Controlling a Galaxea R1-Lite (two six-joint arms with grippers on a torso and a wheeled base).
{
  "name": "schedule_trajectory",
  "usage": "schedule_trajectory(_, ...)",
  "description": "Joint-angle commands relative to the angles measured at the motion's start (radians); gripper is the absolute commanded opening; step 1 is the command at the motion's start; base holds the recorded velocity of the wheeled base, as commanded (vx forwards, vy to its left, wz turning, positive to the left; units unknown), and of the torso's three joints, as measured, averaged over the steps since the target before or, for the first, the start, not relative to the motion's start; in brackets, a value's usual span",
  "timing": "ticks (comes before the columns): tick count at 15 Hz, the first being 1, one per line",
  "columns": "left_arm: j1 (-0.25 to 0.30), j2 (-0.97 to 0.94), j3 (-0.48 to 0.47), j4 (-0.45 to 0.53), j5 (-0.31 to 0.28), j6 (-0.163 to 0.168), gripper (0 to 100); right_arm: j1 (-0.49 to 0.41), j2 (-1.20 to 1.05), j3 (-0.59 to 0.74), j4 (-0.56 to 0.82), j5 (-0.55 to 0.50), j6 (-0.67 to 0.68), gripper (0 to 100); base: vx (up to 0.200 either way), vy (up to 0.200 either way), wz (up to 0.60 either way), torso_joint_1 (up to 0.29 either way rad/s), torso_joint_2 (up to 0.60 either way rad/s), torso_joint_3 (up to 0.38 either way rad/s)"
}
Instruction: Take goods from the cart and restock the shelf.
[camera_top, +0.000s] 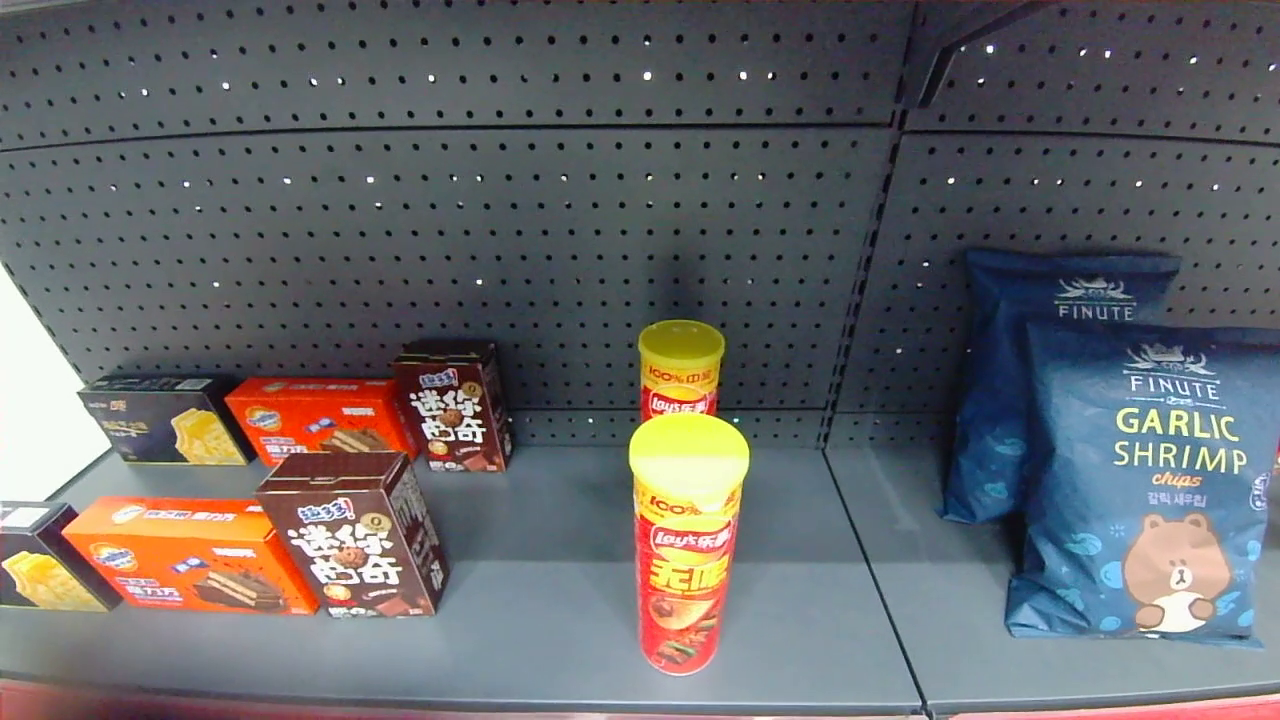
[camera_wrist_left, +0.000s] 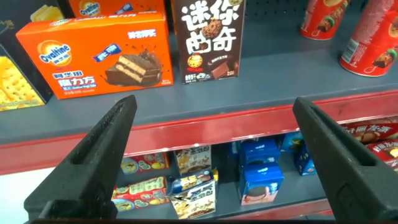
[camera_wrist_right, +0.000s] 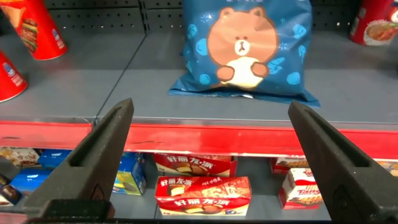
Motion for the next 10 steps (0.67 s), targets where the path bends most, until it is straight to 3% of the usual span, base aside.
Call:
schedule_trajectory(1, -0.001, 0.001, 0.000, 0.000, -0.001, 0.001, 100, -0.001, 0.002, 0.000, -0.001, 0.001, 0.000, 100, 0.000, 0.000, 0.00, 0.000, 0.00, 0.000)
schedule_trajectory(10, -0.001, 0.003, 0.000, 0.000, 0.005, -0.007, 100, -0.001, 0.002, 0.000, -0.001, -0.008, -0.017, 100, 0.000, 0.000, 0.00, 0.000, 0.00, 0.000)
